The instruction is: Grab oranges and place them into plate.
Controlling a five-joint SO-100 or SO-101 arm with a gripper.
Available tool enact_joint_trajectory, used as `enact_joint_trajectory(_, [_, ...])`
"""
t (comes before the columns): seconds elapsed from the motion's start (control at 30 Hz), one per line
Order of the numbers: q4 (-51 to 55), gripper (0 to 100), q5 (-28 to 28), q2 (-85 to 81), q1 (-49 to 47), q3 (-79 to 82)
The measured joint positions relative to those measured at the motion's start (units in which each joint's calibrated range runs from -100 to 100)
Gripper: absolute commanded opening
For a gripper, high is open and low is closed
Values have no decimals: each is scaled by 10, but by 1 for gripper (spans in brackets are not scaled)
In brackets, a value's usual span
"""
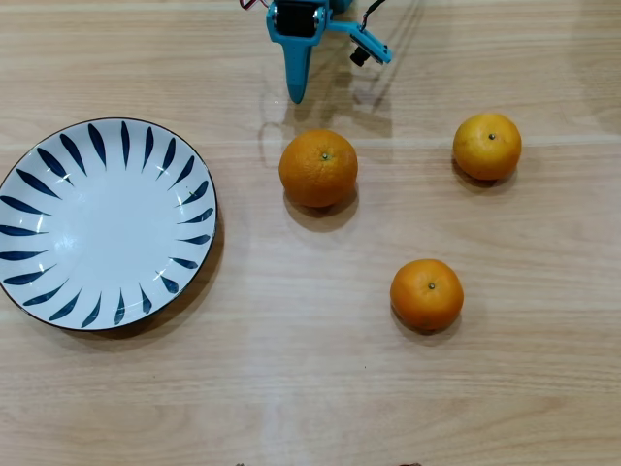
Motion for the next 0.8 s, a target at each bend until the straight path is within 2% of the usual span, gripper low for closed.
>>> enact_joint_trajectory(0.17, [0, 2, 0, 40, -4, -72])
enact_joint_trajectory(0.37, [21, 2, 0, 224, -19, -296])
enact_joint_trajectory(0.8, [260, 2, 0, 650, -41, -823])
